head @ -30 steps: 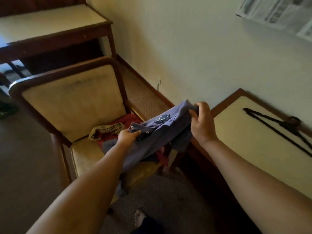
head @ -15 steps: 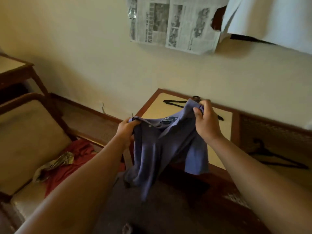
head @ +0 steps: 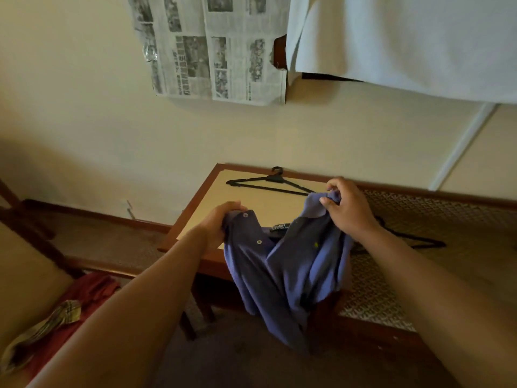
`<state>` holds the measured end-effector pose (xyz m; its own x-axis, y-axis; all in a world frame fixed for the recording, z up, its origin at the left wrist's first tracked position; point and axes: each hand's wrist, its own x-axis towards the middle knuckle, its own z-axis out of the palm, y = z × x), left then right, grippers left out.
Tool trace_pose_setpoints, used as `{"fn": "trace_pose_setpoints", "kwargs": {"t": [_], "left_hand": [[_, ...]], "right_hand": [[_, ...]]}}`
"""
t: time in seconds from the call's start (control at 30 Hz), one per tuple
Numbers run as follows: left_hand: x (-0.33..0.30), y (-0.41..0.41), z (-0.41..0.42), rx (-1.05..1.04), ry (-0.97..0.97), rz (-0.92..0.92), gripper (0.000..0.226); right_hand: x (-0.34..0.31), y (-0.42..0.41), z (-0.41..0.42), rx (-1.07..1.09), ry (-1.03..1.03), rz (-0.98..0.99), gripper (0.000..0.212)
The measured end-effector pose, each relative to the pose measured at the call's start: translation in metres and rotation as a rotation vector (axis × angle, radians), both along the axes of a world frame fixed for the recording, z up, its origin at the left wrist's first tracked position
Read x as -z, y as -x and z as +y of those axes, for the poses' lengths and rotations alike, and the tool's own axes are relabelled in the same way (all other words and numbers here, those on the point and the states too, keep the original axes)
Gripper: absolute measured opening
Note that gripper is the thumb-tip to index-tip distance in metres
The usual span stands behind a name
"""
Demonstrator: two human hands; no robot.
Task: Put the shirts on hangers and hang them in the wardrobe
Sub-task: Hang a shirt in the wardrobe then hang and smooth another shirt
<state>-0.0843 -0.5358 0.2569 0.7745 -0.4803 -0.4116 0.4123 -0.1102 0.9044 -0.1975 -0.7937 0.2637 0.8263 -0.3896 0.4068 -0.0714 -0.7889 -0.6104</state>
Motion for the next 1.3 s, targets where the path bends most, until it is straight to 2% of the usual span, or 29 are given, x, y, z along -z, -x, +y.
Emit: {"fn": "trace_pose_setpoints", "kwargs": {"t": [0.1,0.2,0.23,0.33,0.43,0.5,0.57,0.63,0.7,0.8,0.87,0.93,0.97,1.03,1.13,1.3], "left_hand": [[-0.004,-0.014,0.009,0.058,0.091,0.062,0.040],[-0.002,-0.028,0.016,0.046,0.036,0.023,0.037],[0.000,-0.034,0.018,0.046,-0.005,-0.006,0.041],[0.005,-0.053,0.026,0.152,-0.273,-0.193,0.048],[0.009,-0.072,0.031,0.344,-0.680,-0.534,0.043],[0.011,-0.080,0.033,0.496,-0.879,-0.716,0.031],[0.014,-0.087,0.035,0.594,-1.013,-0.792,0.031],[0.022,-0.099,0.037,0.525,-0.979,-0.776,0.033],[0.026,-0.111,0.038,0.405,-0.840,-0.747,0.033],[0.024,-0.127,0.034,0.347,-0.626,-0.643,0.025],[0.020,-0.138,0.032,0.245,-0.504,-0.452,0.022],[0.020,-0.151,0.034,0.154,-0.323,-0.233,0.015],[0.020,-0.157,0.037,0.146,-0.271,-0.211,0.011],[0.021,-0.168,0.043,0.193,-0.311,-0.287,0.018],[0.023,-0.182,0.046,0.331,-0.435,-0.515,0.025],[0.042,-0.210,0.038,0.515,-0.582,-0.751,0.013]], "right_hand": [[-0.003,0.001,-0.008,0.036,-0.144,0.104,0.016],[-0.004,-0.001,-0.011,0.044,-0.279,0.168,0.005],[-0.004,-0.003,-0.011,0.043,-0.294,0.185,0.007],[-0.002,-0.012,-0.012,0.049,-0.155,0.294,0.013],[0.000,-0.021,-0.011,-0.016,0.075,0.443,0.018],[0.003,-0.026,-0.009,-0.038,0.134,0.565,0.027],[0.005,-0.033,-0.007,-0.045,0.124,0.650,0.041],[0.007,-0.040,-0.004,-0.081,0.109,0.693,0.042],[0.007,-0.049,-0.001,-0.095,0.090,0.682,0.029],[0.005,-0.060,0.002,-0.047,0.062,0.563,0.018],[0.004,-0.068,0.003,0.017,0.057,0.475,0.019],[0.007,-0.075,0.003,0.068,0.023,0.426,0.012],[0.009,-0.078,0.002,0.088,0.007,0.410,0.008],[0.015,-0.085,0.001,0.141,-0.018,0.373,0.008],[0.023,-0.091,0.006,0.191,-0.053,0.333,0.008],[0.037,-0.104,0.001,0.233,-0.113,0.301,0.013]]}}
